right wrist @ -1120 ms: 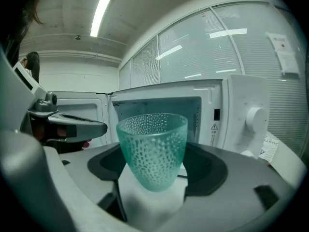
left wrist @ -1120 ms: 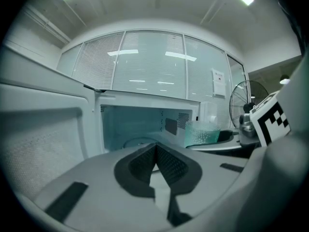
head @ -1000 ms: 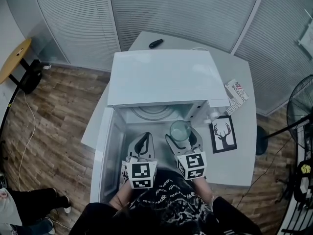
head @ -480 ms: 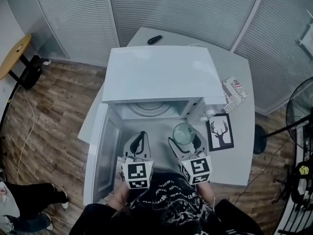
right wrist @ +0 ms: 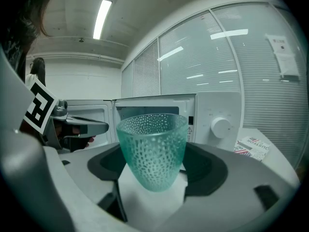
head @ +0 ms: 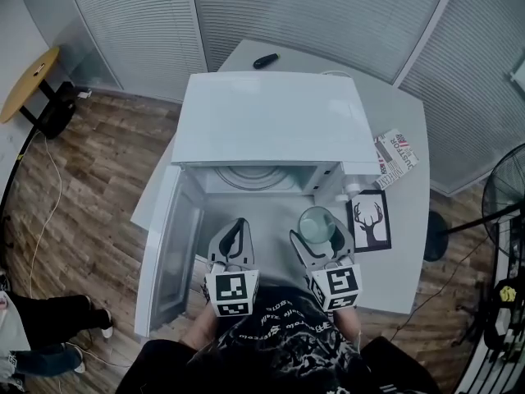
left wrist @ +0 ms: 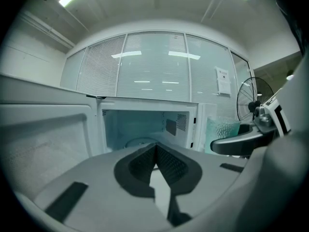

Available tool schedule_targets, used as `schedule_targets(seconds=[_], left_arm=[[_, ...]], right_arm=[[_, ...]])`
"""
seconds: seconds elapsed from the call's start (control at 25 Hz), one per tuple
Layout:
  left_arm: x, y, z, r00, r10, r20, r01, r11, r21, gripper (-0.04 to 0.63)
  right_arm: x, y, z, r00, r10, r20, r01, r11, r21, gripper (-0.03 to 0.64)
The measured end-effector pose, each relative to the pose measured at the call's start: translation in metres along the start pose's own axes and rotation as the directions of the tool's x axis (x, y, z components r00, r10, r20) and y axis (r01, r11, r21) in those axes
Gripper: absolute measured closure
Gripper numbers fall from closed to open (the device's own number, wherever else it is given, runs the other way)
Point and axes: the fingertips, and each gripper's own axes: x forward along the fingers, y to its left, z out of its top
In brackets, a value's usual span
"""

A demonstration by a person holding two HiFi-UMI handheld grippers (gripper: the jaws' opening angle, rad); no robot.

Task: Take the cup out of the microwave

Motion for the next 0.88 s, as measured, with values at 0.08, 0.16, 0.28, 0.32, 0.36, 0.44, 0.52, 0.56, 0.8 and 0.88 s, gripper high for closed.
schedule_targets(seconds=[0.08, 0.16, 0.28, 0.32, 0.36, 0.44, 0.52, 0.56, 0.8, 0.88], left_arm=[[-0.001, 0.001, -0.001, 1.000, 0.002, -0.002, -0.002, 1.000, 0.003, 0.589], [-0.003, 0.001, -0.003, 1.000, 0.003, -0.002, -0.003, 1.000, 0.006, 0.589], [-0.005, 0.004, -0.005, 1.000, 0.005, 0.001, -0.005, 1.000, 0.007, 0.589], [-0.005, 0.005, -0.006, 1.000, 0.005, 0.001, -0.005, 1.000, 0.008, 0.589], [-0.005, 0.005, -0.006, 1.000, 0.005, 0.002, -0.005, 1.000, 0.010, 0.589], [-0.006, 0.006, -0.006, 1.000, 0.001, 0.005, -0.001, 1.000, 0.014, 0.589], [-0.007, 0.006, -0.005, 1.000, -0.003, 0.008, 0.003, 1.000, 0.018, 0.589], [-0.007, 0.006, -0.005, 1.000, -0.005, 0.010, 0.004, 1.000, 0.018, 0.589], [-0.007, 0.007, -0.005, 1.000, -0.009, 0.016, 0.008, 1.000, 0.017, 0.589], [-0.007, 0.008, -0.005, 1.000, -0.010, 0.016, 0.009, 1.000, 0.018, 0.589]], right_arm=[[0.000, 0.002, 0.000, 1.000, 0.004, 0.005, -0.004, 1.000, 0.007, 0.250], [0.001, 0.004, 0.000, 1.000, 0.002, 0.012, -0.002, 1.000, 0.010, 0.250], [0.002, 0.008, 0.000, 1.000, -0.002, 0.018, 0.002, 1.000, -0.008, 0.252], [0.002, 0.009, 0.000, 1.000, -0.001, 0.017, 0.002, 1.000, -0.015, 0.250], [0.002, 0.010, -0.001, 1.000, -0.001, 0.017, 0.002, 1.000, -0.019, 0.250], [0.001, 0.012, 0.000, 1.000, -0.005, 0.020, 0.006, 1.000, -0.021, 0.250], [0.001, 0.011, 0.000, 1.000, -0.012, 0.021, 0.012, 1.000, -0.021, 0.251], [0.001, 0.011, 0.000, 1.000, -0.014, 0.022, 0.015, 1.000, -0.023, 0.251], [0.002, 0.013, 0.001, 0.999, -0.020, 0.026, 0.020, 0.999, -0.031, 0.251], [0.003, 0.014, 0.002, 1.000, -0.020, 0.024, 0.021, 0.999, -0.031, 0.251]])
